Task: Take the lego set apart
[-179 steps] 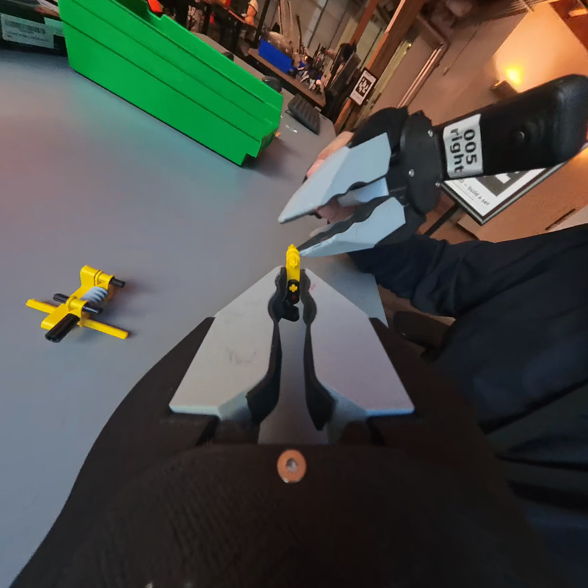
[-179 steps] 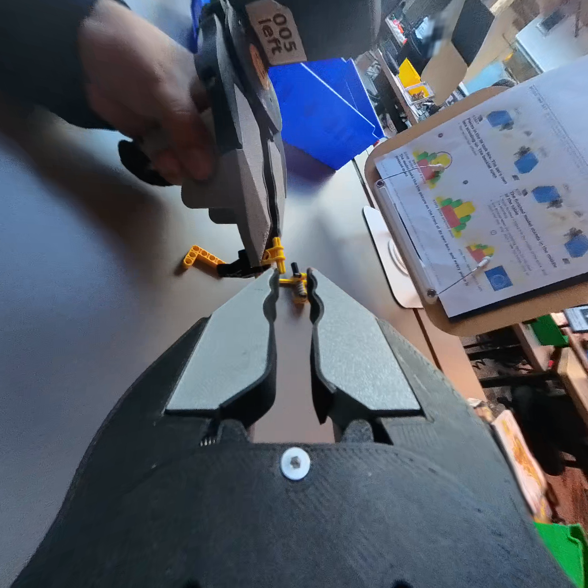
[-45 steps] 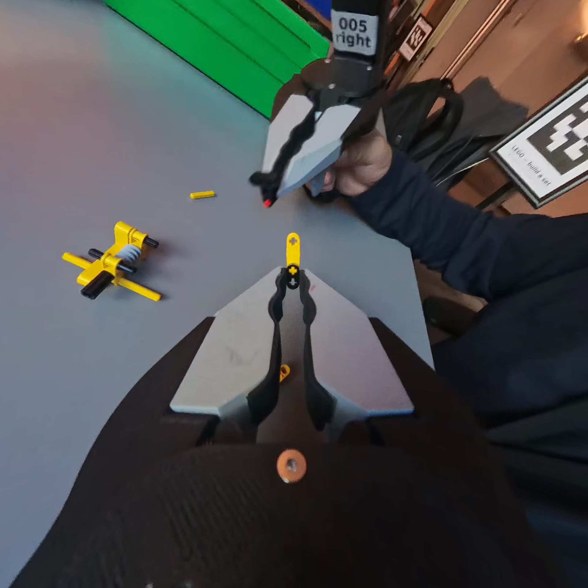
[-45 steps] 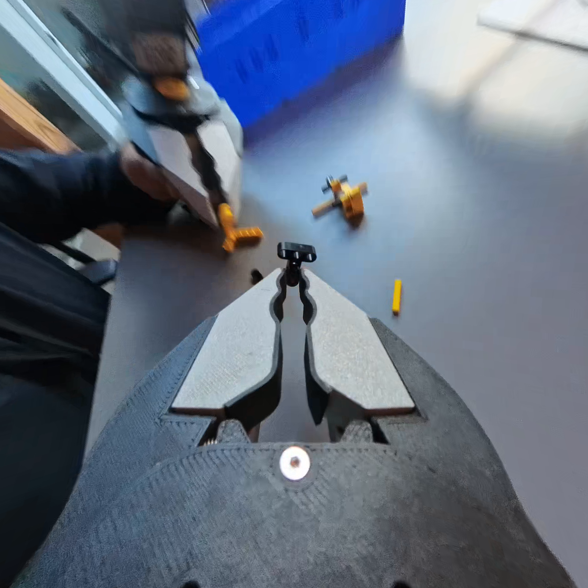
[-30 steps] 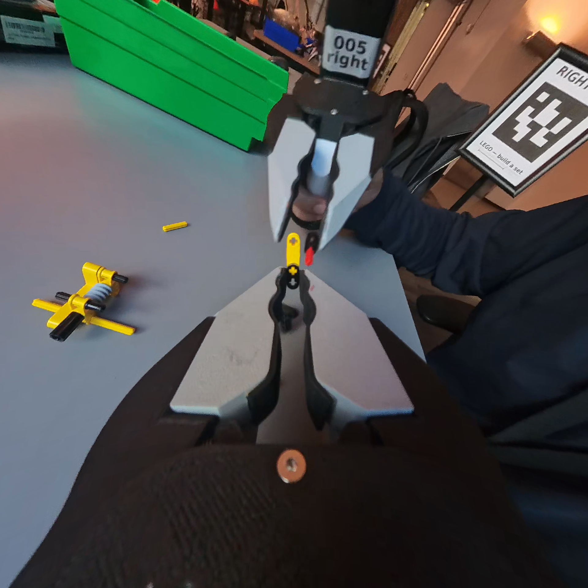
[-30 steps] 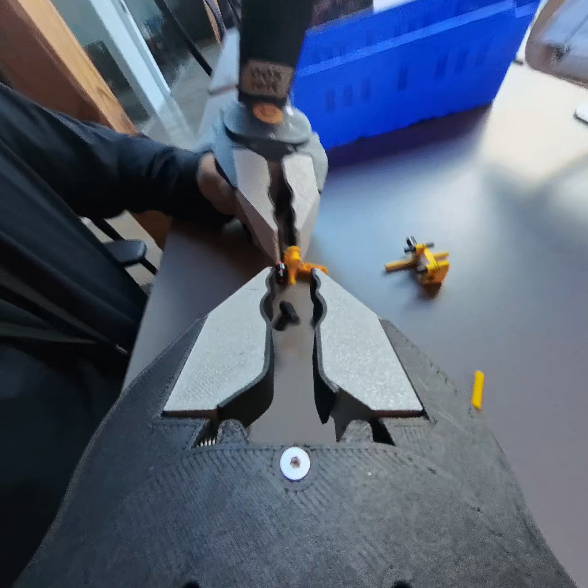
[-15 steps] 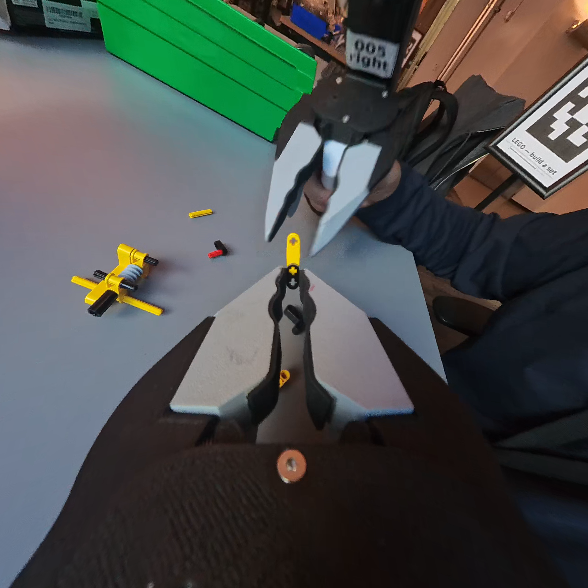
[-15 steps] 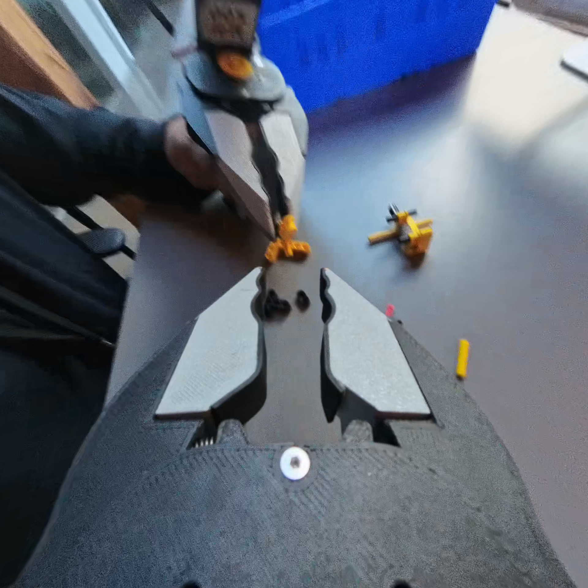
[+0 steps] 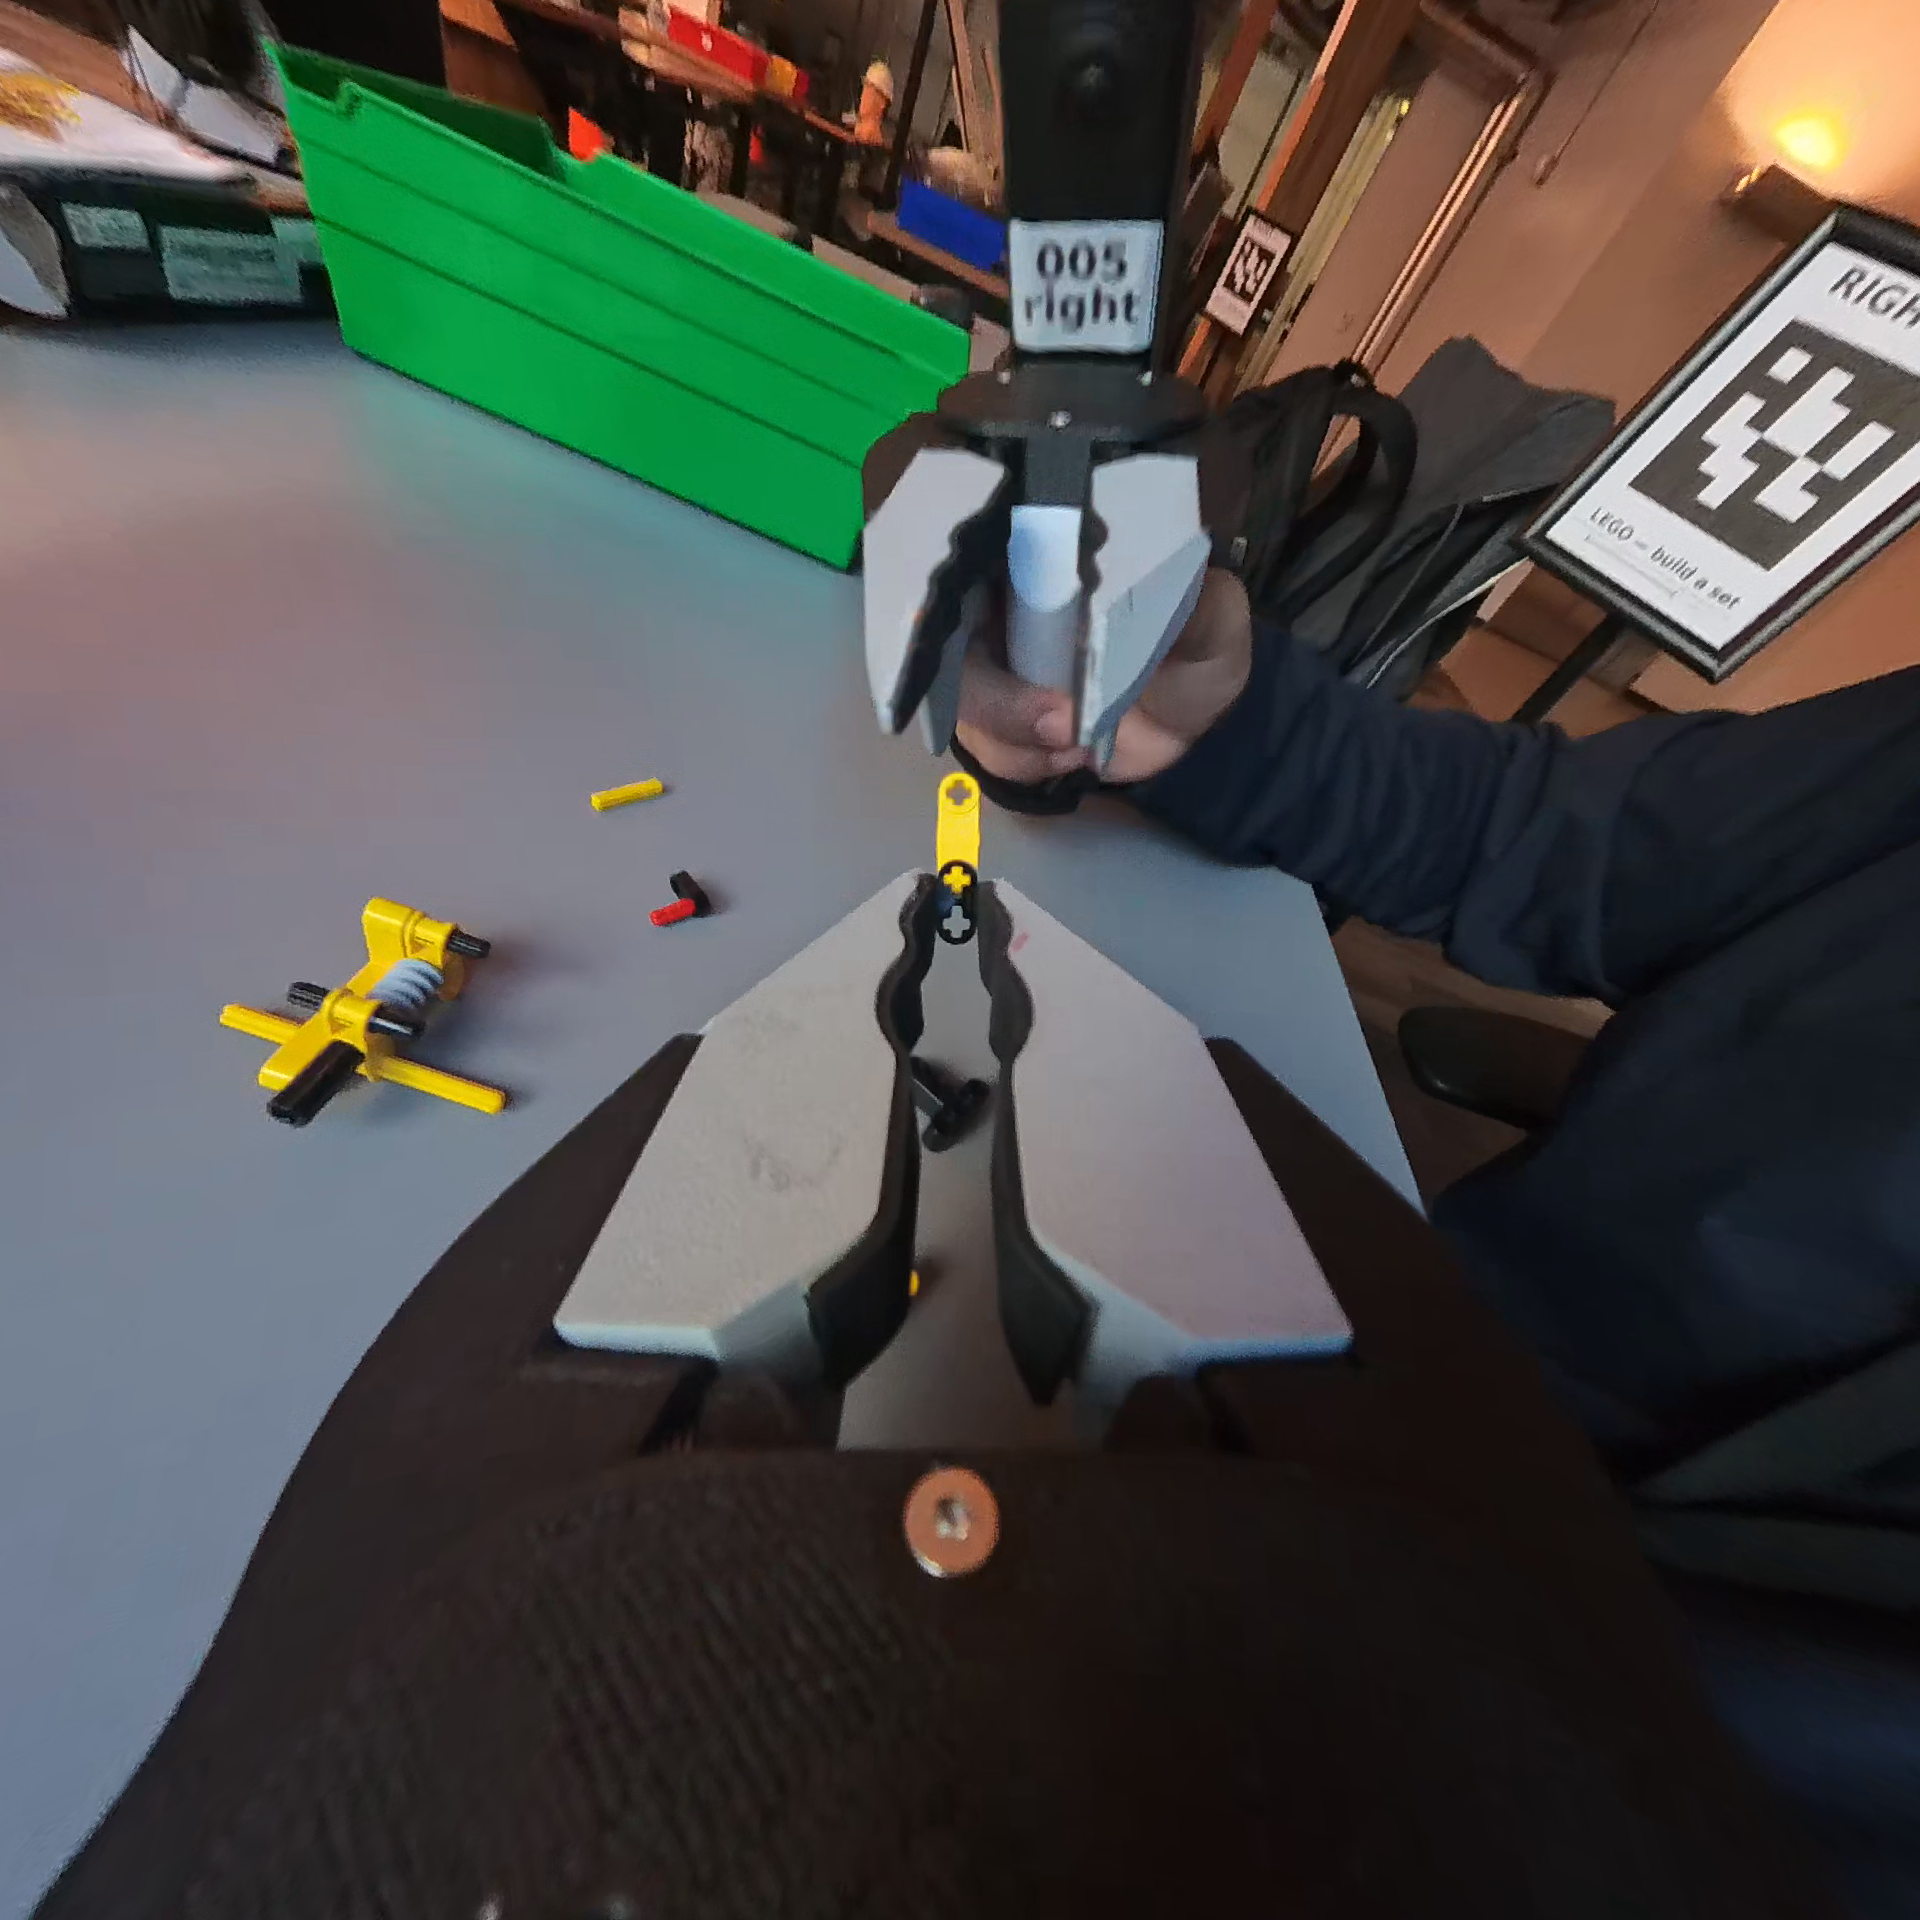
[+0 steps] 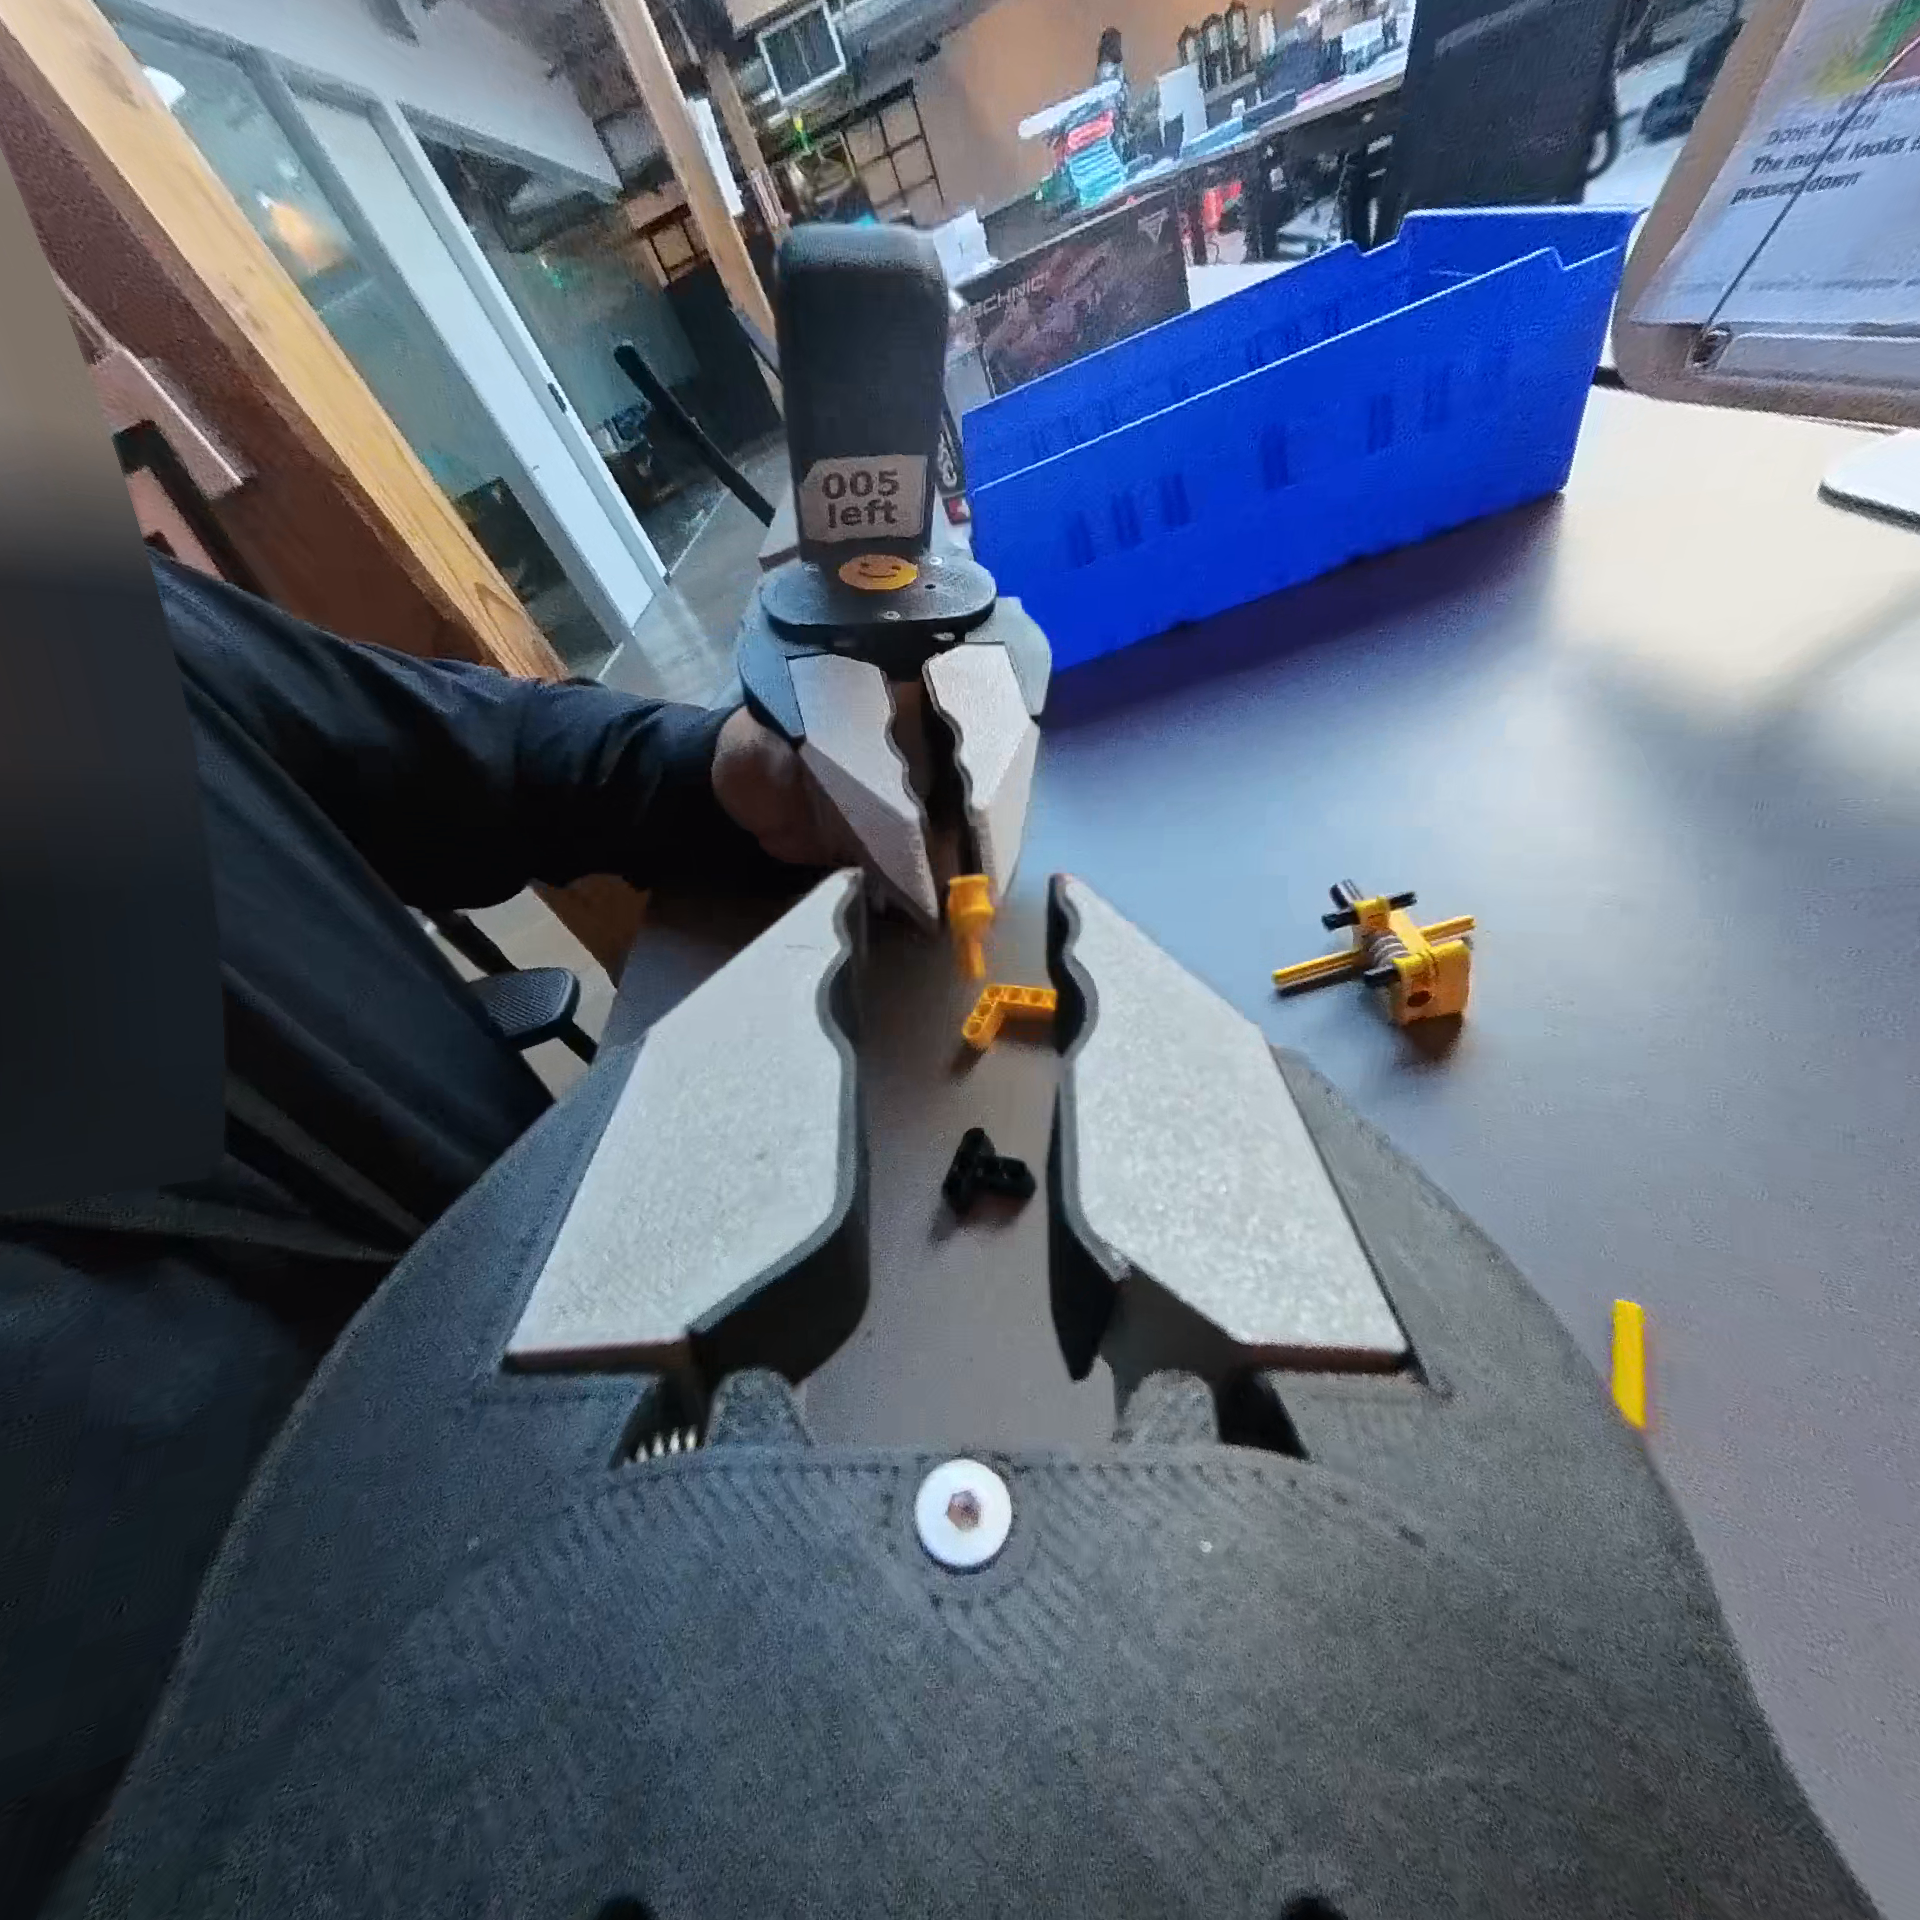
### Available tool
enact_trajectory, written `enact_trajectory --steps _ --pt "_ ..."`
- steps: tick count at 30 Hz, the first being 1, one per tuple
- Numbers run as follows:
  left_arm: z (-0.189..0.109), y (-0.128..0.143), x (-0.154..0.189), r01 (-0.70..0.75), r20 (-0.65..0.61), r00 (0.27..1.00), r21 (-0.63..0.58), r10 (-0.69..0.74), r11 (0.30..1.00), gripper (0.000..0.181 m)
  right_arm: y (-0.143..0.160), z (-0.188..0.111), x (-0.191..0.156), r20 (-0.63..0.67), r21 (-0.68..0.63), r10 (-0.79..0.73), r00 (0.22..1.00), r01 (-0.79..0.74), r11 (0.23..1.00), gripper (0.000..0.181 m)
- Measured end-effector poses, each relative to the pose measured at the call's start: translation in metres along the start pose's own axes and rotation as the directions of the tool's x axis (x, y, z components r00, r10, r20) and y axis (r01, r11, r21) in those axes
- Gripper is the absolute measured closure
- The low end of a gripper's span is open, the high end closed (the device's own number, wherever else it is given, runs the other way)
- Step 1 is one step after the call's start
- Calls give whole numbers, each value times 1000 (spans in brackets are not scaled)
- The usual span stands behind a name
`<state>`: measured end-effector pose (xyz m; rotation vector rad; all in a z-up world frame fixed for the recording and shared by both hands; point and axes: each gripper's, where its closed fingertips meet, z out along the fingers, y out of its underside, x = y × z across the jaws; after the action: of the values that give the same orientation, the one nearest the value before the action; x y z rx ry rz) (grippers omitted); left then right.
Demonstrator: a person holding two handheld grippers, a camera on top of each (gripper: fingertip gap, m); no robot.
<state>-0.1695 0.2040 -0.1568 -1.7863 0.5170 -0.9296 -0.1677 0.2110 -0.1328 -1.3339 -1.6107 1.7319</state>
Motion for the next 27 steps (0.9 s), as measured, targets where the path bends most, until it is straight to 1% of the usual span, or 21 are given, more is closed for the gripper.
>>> enact_trajectory --steps 1,4,5,6,8,14,16,17,18,19,20,21,22,24,26,27 --pt "-2 -4 1 -3 -7 1000 28 3 1000 176 1 0 -2 13 2 6 1000 -6 1000 149" --pt "-4 -16 9 24 -63 998 107 -17 994 176 -1 10 -5 33 30 12 999 -13 999 167" --pt "-4 -17 10 30 -70 997 115 -22 993 176 -3 13 -6 39 45 15 999 -17 999 174" --pt "-3 -16 10 34 -69 997 116 -26 993 176 -5 16 -7 50 60 27 998 -30 998 176" --pt "-3 -20 10 39 -71 997 149 -29 988 176 -13 19 -7 70 117 62 996 -70 991 177" --pt "-6 -30 10 163 -136 982 249 -132 955 176 -26 27 -7 120 229 170 978 -194 954 177" --pt "-1 -28 10 176 -129 981 248 -147 953 176 -23 33 -7 122 184 147 982 -168 969 177" --pt "-1 -27 11 181 -133 980 250 -151 951 176 -21 34 -7 116 161 122 986 -140 977 174" --pt "-2 -29 12 194 -153 976 259 -158 946 176 -23 32 -5 104 163 112 988 -128 978 166" --pt "-4 -32 12 207 -165 972 270 -167 940 176 -24 29 -3 90 171 106 990 -121 978 166" --pt "-5 -31 10 216 -156 971 261 -179 941 176 -22 29 -2 88 160 105 991 -118 980 170" --pt "-5 -28 8 215 -139 973 234 -186 948 176 -19 30 -3 102 141 102 990 -116 983 176" --pt "-5 -25 7 206 -128 975 218 -181 954 176 -17 31 -4 112 130 97 989 -111 985 176" --pt "-5 -23 7 207 -119 975 192 -187 959 176 -15 32 -4 119 98 87 989 -99 990 176" --pt "-3 -18 8 195 -98 978 145 -182 970 176 -12 32 -9 164 53 91 982 -101 993 170" --pt "-2 -15 9 178 -82 982 116 -169 977 176 -10 33 -10 179 28 96 979 -102 994 172"
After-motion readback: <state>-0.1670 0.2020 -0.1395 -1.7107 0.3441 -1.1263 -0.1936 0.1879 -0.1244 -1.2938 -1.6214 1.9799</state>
